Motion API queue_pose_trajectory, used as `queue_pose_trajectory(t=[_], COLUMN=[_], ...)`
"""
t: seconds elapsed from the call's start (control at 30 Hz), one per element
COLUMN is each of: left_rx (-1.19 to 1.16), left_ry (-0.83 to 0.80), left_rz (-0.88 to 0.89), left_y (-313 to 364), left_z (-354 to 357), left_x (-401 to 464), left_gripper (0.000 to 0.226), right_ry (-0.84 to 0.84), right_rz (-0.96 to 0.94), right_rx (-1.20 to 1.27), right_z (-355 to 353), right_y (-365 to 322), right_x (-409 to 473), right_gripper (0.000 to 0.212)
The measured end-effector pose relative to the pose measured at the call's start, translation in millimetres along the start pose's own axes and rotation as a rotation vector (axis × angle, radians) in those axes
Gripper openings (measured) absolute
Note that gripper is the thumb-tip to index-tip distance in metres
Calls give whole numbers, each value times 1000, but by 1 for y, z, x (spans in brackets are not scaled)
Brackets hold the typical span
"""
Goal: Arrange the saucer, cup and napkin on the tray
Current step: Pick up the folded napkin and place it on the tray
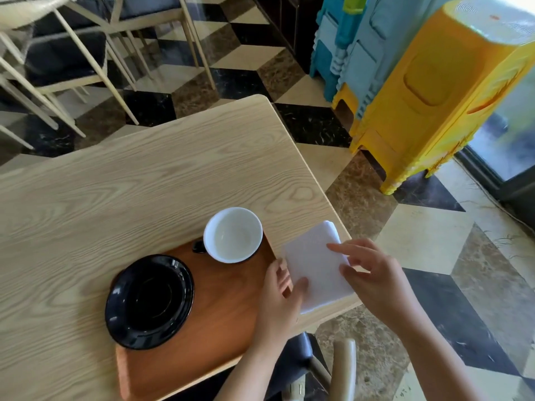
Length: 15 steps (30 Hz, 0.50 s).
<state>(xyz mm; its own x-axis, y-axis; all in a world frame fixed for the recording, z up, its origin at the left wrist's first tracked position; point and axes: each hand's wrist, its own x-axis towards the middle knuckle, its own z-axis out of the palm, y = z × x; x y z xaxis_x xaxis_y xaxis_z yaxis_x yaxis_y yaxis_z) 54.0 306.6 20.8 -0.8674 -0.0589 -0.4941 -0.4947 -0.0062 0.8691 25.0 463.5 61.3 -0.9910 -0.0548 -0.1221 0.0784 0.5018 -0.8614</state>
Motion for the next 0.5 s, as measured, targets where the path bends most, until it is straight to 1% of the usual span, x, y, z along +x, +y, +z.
queue_pose_trajectory(t=[0.07,0.1,0.13,0.2,0.23,0.3,0.37,0.43,0.5], left_rx=[-229,-315,-353,-286,-218,-122,-63,32,174], left_ry=[-39,-47,-48,-43,-34,-7,17,15,21], left_rz=[-139,-176,-182,-119,-74,11,98,136,161], left_y=[0,-1,-1,-1,-1,0,-3,-8,-14], left_z=[-7,-12,-20,-34,-41,-53,-64,-74,-84], left_x=[-5,-8,-13,-23,-29,-42,-52,-59,-63], left_gripper=[46,51,58,71,72,67,68,64,57], right_ry=[-13,-19,-26,-41,-47,-73,-135,-206,-259], right_rz=[9,25,47,96,114,148,184,189,157], right_rx=[140,218,287,364,371,364,367,340,247], right_z=[-2,-2,-1,3,7,15,24,35,47], right_y=[-7,-8,-9,-10,-10,-10,-12,-11,-9], right_x=[-7,-10,-13,-19,-22,-27,-30,-32,-31], right_gripper=[45,45,44,41,41,41,44,48,51])
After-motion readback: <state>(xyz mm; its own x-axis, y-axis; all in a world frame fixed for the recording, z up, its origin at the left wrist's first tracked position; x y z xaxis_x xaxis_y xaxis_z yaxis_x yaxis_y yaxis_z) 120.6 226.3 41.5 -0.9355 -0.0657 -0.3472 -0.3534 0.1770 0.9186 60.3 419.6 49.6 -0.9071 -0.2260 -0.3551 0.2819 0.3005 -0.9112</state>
